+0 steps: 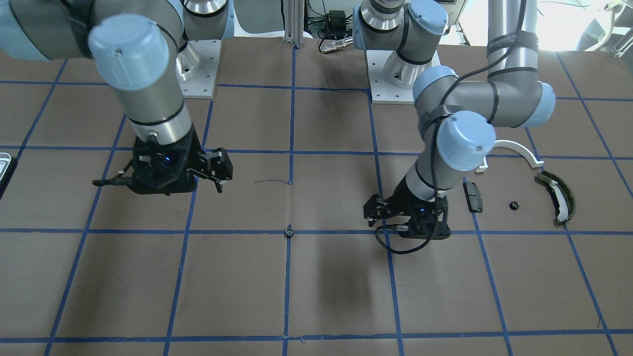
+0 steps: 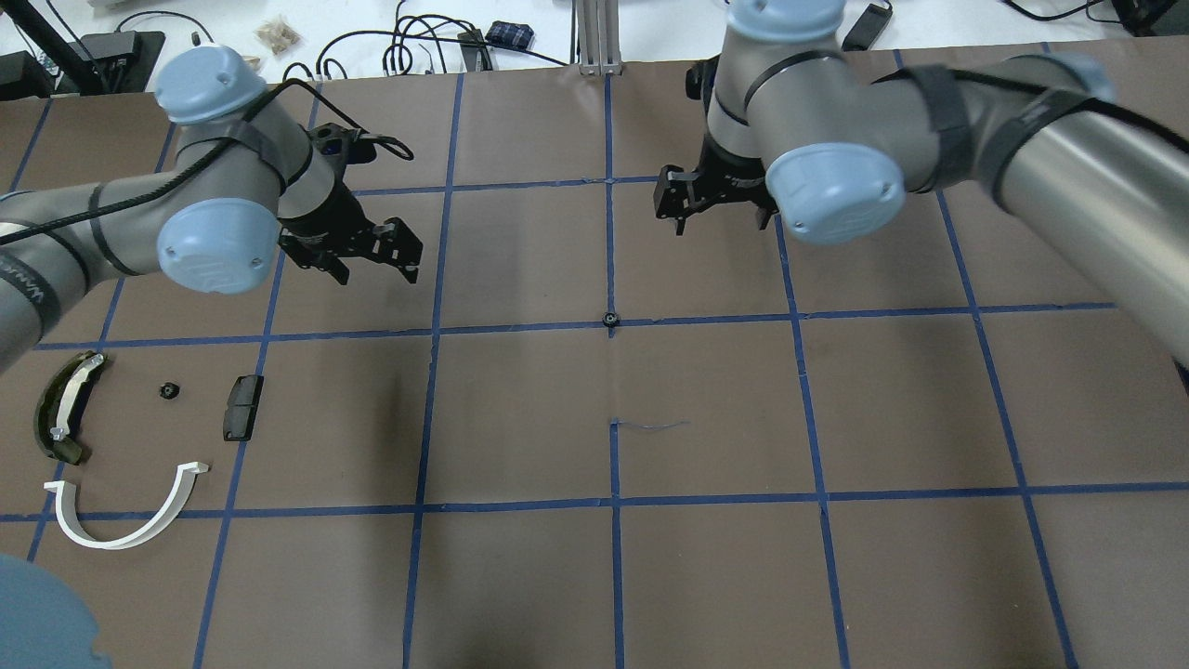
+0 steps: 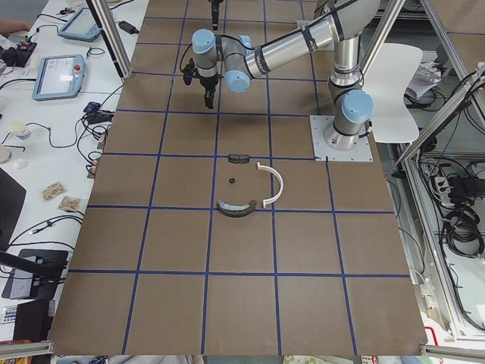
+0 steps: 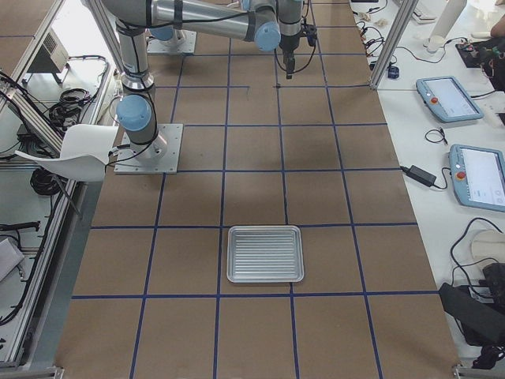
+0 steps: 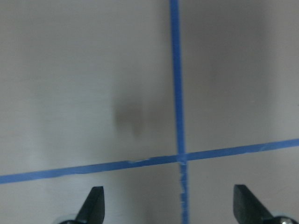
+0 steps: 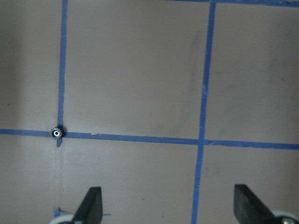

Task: Place bearing gear from tray to pile

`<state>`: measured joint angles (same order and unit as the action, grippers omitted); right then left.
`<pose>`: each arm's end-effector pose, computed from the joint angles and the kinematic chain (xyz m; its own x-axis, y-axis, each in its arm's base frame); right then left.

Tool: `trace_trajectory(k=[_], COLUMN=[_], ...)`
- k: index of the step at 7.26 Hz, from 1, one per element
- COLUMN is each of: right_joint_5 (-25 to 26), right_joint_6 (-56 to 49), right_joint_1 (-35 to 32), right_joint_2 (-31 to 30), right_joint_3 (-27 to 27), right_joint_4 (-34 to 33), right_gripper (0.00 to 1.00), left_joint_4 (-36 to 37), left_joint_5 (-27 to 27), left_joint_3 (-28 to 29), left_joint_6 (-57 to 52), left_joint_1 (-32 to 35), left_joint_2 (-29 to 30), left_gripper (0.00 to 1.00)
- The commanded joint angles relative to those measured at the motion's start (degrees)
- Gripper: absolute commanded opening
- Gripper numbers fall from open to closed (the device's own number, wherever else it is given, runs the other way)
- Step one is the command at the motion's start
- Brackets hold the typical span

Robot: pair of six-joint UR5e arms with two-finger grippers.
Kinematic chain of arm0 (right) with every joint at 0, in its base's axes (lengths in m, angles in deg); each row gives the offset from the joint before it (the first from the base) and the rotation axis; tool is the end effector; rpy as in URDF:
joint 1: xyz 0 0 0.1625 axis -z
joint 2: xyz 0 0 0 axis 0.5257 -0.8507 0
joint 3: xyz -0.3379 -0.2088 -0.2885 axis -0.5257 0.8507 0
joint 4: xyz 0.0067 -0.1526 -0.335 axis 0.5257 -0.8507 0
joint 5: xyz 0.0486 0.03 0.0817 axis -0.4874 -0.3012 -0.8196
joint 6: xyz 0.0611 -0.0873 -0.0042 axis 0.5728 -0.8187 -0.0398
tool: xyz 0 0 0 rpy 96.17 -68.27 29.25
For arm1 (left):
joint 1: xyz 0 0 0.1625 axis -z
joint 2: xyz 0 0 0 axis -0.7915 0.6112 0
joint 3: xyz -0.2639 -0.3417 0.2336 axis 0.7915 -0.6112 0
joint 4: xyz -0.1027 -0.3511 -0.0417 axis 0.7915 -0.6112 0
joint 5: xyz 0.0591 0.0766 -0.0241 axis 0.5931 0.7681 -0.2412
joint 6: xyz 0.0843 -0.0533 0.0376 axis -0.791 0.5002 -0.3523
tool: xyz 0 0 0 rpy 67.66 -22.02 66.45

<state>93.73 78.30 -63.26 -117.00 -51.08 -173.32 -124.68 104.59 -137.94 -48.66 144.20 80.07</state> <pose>0.1784 -0.5067 0.4797 -0.9982 -0.0597 -0.0063 -0.0591 0.9956 -0.0731 -0.1638 -0.5504 0.3512 -0.9928 -0.0093 0.1191 -0.0157 0.9985 -0.0526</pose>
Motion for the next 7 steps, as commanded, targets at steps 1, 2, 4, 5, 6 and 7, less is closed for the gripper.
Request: trace_trajectory(k=[1, 2, 4, 5, 6, 7], right_joint_5=[0.51, 0.34, -0.19, 0.33, 0.43, -0.18], right_joint_6=[-5.94, -9.28, -9.32, -9.14, -8.97, -7.57], right_joint_1=[5.49, 6.11, 6.47, 6.21, 6.12, 6.03], right_joint_2=[-7.55, -9.50, -10.31, -10.40, -10.40, -10.84], right_joint_3=[-0.70, -2.36, -3.96, -3.52, -3.61, -3.43], right_joint_4=[9.37, 10.02, 9.33, 8.36, 8.18, 8.09], right_gripper=[1.00, 1.00, 1.00, 1.00, 1.00, 1.00], left_joint_4=[4.64, 7.08, 11.23, 12.02, 13.07, 13.86], left_joint_5=[0.27, 0.36, 1.76, 3.08, 3.79, 4.23], left_joint_3=[-0.02, 0.42, 2.09, 2.26, 2.27, 2.79], left_joint_6=[13.50, 17.91, 23.40, 23.76, 22.98, 22.88], left_joint_1=[10.38, 14.26, 18.58, 19.82, 20.09, 20.10], left_joint_2=[3.39, 6.19, 10.94, 11.92, 12.63, 13.42], left_gripper=[1.00, 0.99, 0.98, 0.98, 0.93, 0.92])
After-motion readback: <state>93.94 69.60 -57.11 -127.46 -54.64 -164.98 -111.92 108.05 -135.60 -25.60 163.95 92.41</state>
